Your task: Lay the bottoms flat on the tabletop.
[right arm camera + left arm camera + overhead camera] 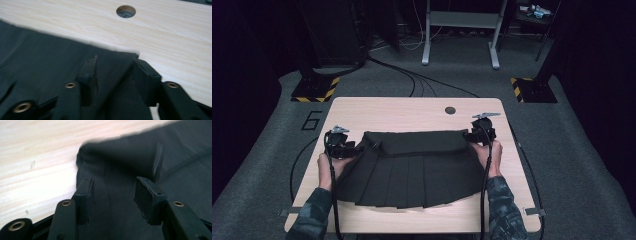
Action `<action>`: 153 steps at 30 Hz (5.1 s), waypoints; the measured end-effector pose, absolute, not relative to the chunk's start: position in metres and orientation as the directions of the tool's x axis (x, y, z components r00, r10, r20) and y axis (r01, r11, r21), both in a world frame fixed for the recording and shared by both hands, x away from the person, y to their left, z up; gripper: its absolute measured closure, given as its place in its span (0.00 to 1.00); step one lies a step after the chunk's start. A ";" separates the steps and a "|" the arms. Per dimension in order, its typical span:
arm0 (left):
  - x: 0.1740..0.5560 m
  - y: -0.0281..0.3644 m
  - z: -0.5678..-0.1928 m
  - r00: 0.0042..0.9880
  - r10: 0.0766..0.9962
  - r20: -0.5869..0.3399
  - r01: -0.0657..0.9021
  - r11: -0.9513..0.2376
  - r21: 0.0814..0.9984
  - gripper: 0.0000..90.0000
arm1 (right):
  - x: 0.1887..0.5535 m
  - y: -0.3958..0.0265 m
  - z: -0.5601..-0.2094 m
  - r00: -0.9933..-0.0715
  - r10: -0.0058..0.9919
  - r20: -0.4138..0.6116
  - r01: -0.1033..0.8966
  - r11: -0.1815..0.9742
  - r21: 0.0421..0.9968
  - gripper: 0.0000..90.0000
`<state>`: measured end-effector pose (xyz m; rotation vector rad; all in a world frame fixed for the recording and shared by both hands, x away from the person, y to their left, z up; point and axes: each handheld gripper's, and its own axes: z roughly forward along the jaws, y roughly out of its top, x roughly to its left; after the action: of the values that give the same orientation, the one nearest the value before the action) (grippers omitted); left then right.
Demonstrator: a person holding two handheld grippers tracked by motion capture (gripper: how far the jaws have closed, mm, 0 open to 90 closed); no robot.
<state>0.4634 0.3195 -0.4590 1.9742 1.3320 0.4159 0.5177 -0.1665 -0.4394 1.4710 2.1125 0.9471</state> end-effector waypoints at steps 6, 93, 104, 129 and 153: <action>0.455 0.325 -0.467 0.413 0.904 -0.113 0.686 -0.227 0.691 0.47 | 0.506 -0.171 -0.450 -0.389 0.918 0.077 0.681 0.230 0.695 0.36; 0.456 0.257 -0.447 0.470 0.883 0.001 0.618 -0.329 0.714 0.12 | 0.463 -0.141 -0.484 -0.488 0.873 0.016 0.651 0.352 0.672 0.22; 0.480 0.239 -0.461 0.438 0.895 0.081 0.636 -0.372 0.676 0.24 | 0.469 -0.131 -0.489 -0.460 0.888 -0.004 0.675 0.353 0.647 0.48; 0.478 0.257 -0.480 0.498 0.863 -0.082 0.662 -0.317 0.679 0.85 | 0.463 -0.132 -0.500 -0.452 0.892 0.003 0.695 0.350 0.629 0.70; 0.470 0.259 -0.470 0.514 0.857 -0.042 0.605 -0.328 0.725 0.99 | 0.451 -0.136 -0.477 -0.464 0.886 -0.013 0.617 0.334 0.712 0.97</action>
<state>0.4704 0.2589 -0.4700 2.0563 1.1889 0.4603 0.4512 -0.1365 -0.4768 1.3252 2.2038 0.9121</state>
